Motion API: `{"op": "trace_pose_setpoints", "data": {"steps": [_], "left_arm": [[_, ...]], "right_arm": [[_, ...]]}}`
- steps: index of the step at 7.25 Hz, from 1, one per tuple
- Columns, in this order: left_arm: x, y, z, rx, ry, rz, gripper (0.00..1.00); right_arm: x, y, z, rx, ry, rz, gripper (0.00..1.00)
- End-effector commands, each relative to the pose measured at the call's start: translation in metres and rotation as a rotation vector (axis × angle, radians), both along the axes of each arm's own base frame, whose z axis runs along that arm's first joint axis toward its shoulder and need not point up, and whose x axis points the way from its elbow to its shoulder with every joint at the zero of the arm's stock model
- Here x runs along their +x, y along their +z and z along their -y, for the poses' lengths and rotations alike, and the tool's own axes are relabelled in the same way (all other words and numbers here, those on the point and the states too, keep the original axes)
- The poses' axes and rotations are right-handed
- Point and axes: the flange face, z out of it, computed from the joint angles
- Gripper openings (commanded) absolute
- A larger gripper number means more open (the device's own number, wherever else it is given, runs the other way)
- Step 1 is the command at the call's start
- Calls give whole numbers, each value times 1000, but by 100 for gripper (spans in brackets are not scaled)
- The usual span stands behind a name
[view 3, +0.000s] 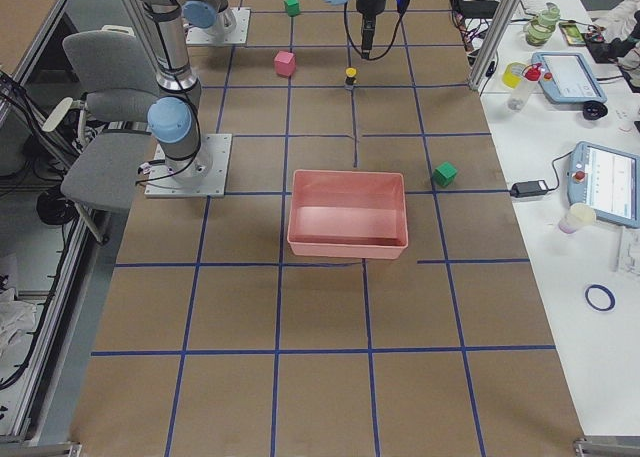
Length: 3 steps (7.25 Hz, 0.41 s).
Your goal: Align button upright
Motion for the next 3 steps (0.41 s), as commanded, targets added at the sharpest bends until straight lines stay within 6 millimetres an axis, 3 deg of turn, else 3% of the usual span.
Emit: {"op": "trace_pose_setpoints", "data": {"steps": [1,3], "left_arm": [[0,-1,0,2,0,2,100],[0,1,-1,-1,0,3,100]], "right_arm": [[0,2,-1,-2,-1,-1,100],[-1,3,-1,-6,-3,-1,100]]}}
